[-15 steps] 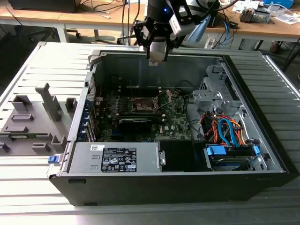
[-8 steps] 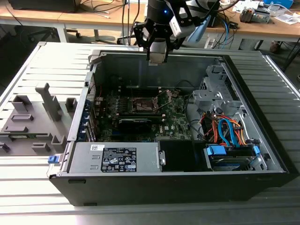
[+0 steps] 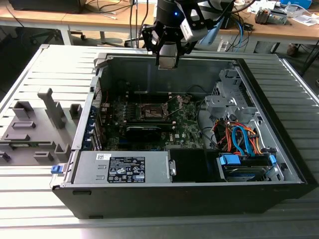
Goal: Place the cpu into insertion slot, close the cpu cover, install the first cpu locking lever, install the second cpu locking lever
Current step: 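Place the cpu into insertion slot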
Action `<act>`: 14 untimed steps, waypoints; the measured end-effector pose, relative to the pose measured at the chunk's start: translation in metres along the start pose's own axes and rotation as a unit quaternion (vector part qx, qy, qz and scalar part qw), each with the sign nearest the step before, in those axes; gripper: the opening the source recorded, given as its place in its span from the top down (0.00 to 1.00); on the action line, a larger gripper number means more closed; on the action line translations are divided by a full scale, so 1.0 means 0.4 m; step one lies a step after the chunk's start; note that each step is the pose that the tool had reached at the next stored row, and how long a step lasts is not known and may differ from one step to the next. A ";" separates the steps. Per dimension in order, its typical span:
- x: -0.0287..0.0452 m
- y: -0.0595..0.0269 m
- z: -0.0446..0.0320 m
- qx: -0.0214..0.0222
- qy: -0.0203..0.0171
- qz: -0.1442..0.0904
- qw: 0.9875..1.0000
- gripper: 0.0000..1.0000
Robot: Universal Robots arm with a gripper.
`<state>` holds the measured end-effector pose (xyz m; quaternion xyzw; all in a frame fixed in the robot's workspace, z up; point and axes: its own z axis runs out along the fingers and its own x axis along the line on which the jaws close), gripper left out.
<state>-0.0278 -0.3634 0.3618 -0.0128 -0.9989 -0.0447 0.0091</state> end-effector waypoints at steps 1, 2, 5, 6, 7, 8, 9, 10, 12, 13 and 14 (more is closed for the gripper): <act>0.000 0.000 0.001 0.000 0.000 0.000 1.000 0.46; 0.000 -0.001 0.001 0.000 0.000 0.000 1.000 0.46; 0.000 -0.002 0.002 0.000 0.000 0.000 1.000 0.46; 0.000 -0.003 0.003 0.000 0.000 0.000 1.000 0.46; 0.000 -0.003 0.003 0.000 0.000 0.000 1.000 0.46; 0.000 -0.004 0.003 0.000 0.000 0.000 1.000 0.46; 0.000 -0.005 0.003 0.000 0.000 0.000 1.000 0.46; 0.000 -0.006 0.003 0.000 0.000 0.000 1.000 0.46; 0.000 -0.007 0.003 0.000 0.000 0.000 1.000 0.46; 0.001 -0.008 0.003 0.000 0.000 0.000 1.000 0.46; 0.001 -0.008 0.004 0.000 0.000 0.000 1.000 0.46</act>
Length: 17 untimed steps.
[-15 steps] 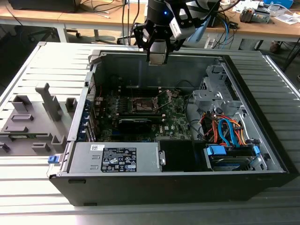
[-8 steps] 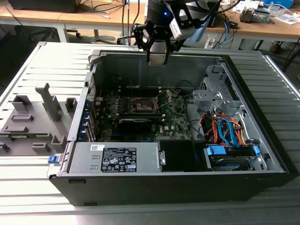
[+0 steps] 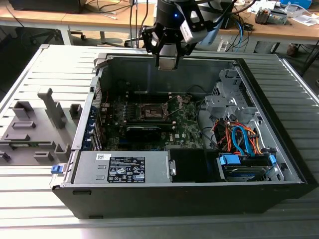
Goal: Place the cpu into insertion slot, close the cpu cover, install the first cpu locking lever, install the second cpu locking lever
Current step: 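Place the cpu into insertion slot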
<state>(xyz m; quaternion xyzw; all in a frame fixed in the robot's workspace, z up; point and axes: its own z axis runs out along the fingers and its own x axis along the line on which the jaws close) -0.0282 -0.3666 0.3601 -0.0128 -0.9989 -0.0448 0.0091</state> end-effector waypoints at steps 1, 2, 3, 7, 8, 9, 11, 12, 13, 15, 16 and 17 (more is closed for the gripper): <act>0.000 -0.004 0.002 0.000 0.000 0.000 1.000 0.46; 0.000 -0.007 0.003 0.000 0.000 0.000 1.000 0.46; 0.000 -0.007 0.003 0.000 0.000 0.000 1.000 0.46; 0.000 -0.009 0.004 0.000 0.000 0.000 1.000 0.46; 0.000 -0.009 0.004 0.000 0.000 0.000 1.000 0.46; 0.000 -0.010 0.004 0.000 0.000 0.000 1.000 0.46; 0.000 -0.011 0.005 0.000 0.000 0.000 1.000 0.46; 0.000 -0.011 0.005 0.000 0.000 0.000 1.000 0.46; 0.001 -0.011 0.005 0.000 0.000 0.000 1.000 0.46; 0.001 -0.013 0.006 0.000 0.000 0.000 1.000 0.46; 0.001 -0.013 0.006 0.000 0.000 0.000 1.000 0.46; 0.001 -0.014 0.006 0.000 0.000 0.000 1.000 0.46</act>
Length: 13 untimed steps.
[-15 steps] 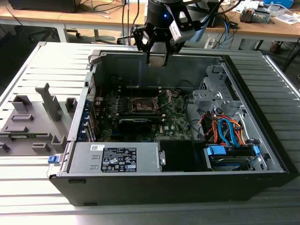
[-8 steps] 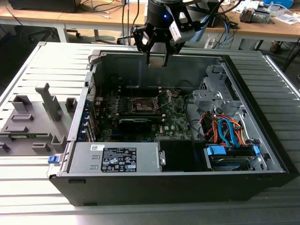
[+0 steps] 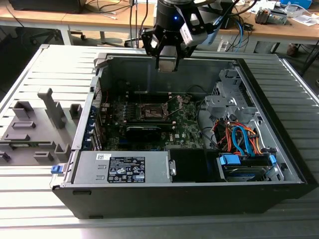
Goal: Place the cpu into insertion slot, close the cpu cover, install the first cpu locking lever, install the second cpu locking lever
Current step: 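Place the cpu into insertion slot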
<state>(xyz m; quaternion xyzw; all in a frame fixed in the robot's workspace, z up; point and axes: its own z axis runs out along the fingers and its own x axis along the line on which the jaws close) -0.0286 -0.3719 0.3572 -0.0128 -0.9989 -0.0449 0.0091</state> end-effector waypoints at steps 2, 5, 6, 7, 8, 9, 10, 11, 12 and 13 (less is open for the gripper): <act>0.000 -0.001 0.000 0.000 0.000 0.000 1.000 0.46; 0.000 -0.002 0.001 0.000 0.000 0.000 1.000 0.46; 0.000 -0.002 0.001 0.000 0.000 0.000 1.000 0.46; 0.000 -0.002 0.001 0.000 0.000 0.000 1.000 0.46; 0.000 -0.003 0.001 0.000 0.000 0.000 1.000 0.46; 0.000 -0.003 0.001 0.000 0.000 0.000 1.000 0.46; 0.000 -0.004 0.001 0.000 0.000 0.000 1.000 0.46; 0.000 -0.004 0.002 0.000 0.000 0.000 1.000 0.46; 0.000 -0.004 0.002 0.000 0.000 0.000 1.000 0.46; 0.000 -0.005 0.002 0.000 0.000 0.000 1.000 0.46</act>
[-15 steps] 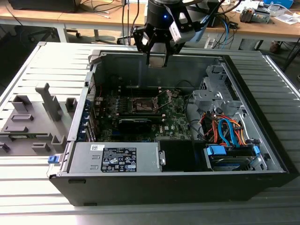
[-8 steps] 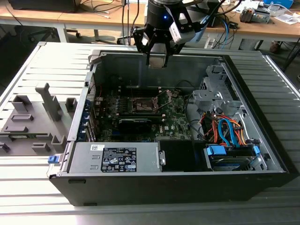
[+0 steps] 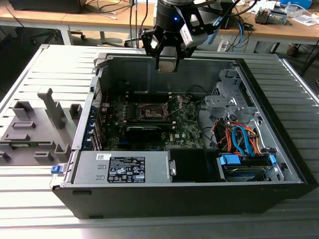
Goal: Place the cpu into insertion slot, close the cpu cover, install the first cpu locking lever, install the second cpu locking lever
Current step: 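Place the cpu into insertion slot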
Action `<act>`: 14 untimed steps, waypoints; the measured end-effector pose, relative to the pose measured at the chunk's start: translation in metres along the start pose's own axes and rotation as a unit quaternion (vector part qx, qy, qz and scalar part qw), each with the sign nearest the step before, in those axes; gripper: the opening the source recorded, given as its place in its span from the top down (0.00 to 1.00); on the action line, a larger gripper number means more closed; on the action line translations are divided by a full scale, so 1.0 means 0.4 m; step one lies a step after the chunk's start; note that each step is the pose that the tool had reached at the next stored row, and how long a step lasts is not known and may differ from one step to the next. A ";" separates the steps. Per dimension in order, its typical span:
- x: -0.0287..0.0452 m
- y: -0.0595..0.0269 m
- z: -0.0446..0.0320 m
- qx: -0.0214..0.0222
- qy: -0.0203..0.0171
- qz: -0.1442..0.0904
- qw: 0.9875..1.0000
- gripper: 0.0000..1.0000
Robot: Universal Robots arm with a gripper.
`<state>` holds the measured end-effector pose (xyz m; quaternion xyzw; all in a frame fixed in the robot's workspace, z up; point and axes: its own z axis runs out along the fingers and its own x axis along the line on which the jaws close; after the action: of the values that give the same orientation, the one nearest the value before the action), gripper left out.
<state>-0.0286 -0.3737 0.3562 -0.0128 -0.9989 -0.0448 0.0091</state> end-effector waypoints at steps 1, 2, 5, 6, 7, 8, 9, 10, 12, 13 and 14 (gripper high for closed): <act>0.000 -0.001 0.000 0.000 0.000 0.000 1.000 0.46; 0.000 -0.001 0.001 0.000 0.000 0.000 1.000 0.46; 0.000 -0.002 0.001 0.000 0.000 0.000 1.000 0.46; 0.000 -0.002 0.002 0.000 0.000 0.000 1.000 0.46; 0.000 -0.002 0.002 0.000 0.000 0.000 1.000 0.46; 0.000 -0.003 0.003 0.000 0.000 0.000 1.000 0.46; 0.000 -0.003 0.003 0.000 0.000 0.000 1.000 0.46; 0.000 -0.003 0.003 0.000 0.000 0.000 1.000 0.46; 0.000 -0.004 0.004 0.000 0.000 0.000 1.000 0.46; 0.000 -0.004 0.004 0.000 0.000 0.000 1.000 0.46; 0.000 -0.004 0.005 0.000 0.000 0.000 1.000 0.46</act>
<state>-0.0286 -0.3751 0.3543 -0.0128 -0.9989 -0.0448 0.0091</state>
